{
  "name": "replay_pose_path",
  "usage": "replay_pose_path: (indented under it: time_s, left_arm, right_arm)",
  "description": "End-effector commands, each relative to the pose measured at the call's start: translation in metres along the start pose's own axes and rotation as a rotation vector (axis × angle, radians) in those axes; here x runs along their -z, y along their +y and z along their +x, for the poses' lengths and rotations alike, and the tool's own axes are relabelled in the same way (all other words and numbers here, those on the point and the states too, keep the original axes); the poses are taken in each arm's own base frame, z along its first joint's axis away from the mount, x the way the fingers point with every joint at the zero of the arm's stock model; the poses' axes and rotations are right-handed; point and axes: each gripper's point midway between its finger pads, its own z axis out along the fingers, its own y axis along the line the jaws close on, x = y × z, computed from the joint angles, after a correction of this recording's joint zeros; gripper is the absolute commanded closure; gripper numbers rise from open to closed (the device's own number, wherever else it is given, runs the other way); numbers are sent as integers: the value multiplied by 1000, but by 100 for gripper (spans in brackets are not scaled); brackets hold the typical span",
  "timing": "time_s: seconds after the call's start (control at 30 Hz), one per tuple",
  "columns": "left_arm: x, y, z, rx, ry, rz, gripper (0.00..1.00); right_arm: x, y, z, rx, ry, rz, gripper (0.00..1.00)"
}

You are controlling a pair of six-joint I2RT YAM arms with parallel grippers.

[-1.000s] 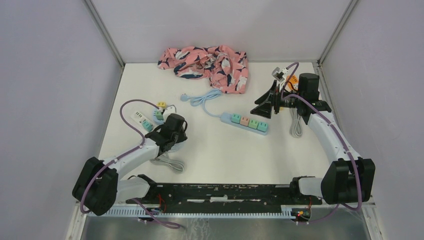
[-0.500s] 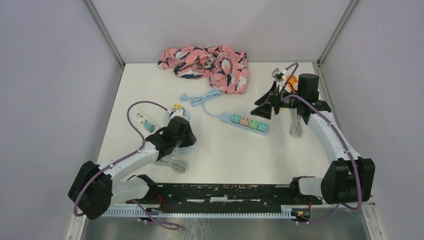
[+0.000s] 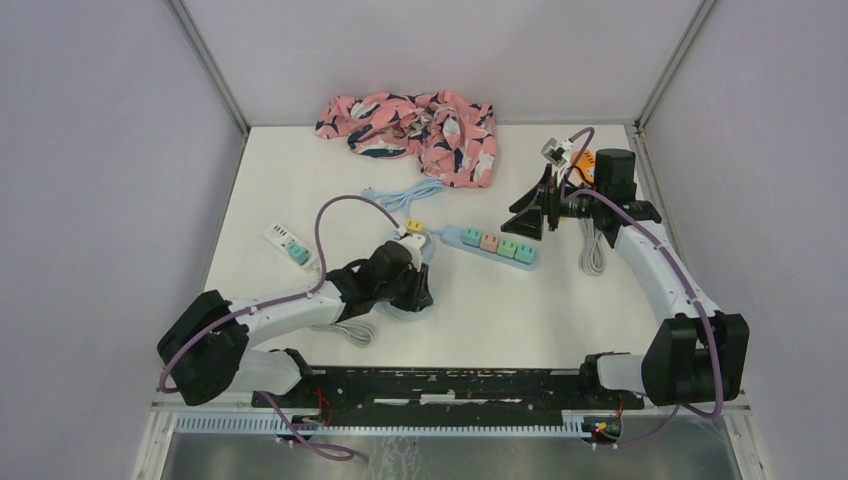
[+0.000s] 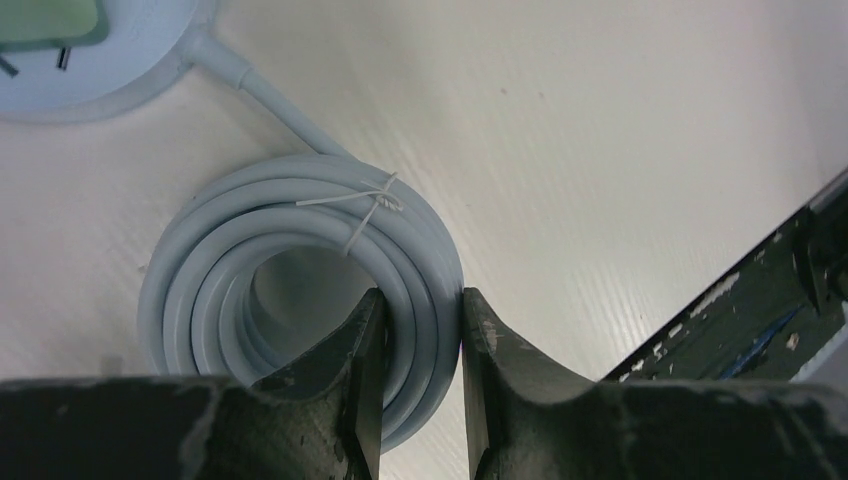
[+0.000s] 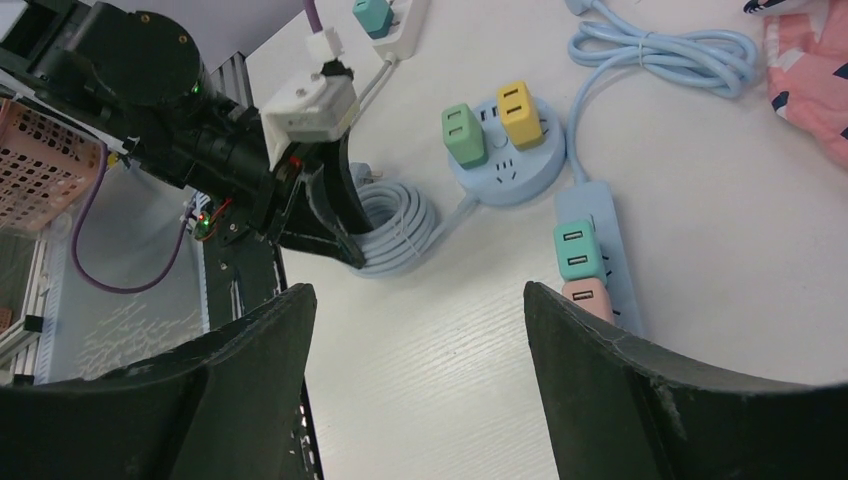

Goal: Pull the plug off the socket
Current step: Move the socket to the center of the board.

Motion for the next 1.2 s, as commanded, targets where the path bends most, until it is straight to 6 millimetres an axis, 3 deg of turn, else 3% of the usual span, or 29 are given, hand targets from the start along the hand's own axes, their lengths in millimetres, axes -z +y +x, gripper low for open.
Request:
replay_pose_path:
  time_s: [0.0, 0.13, 0.47, 0.63, 0.87, 1.03, 1.17]
  left_arm:
    - [-4, -63, -16, -256, -41, 229, 79]
    - [-8, -67, 7, -371, 20, 255, 79]
    - [3, -86, 56, -724, 115, 371, 76]
    - [5, -94, 70, -819, 133, 407, 67]
    - [4, -93, 64, -829, 82, 350, 40]
    - [10, -94, 42, -785, -12, 292, 27]
    - [27, -102, 22, -754, -130, 304, 16]
  right_arm:
    - [1, 6, -18, 78, -22, -24, 18]
    - [1, 6, -18, 79, -21, -25, 18]
    - [0, 4, -16, 74, -14, -22, 18]
    - [0, 2, -15, 71, -12, -20, 18]
    - [0, 2, -14, 71, -8, -18, 18]
    - [0, 1, -14, 74, -7, -14, 18]
    - [0, 1, -14, 73, -5, -15, 18]
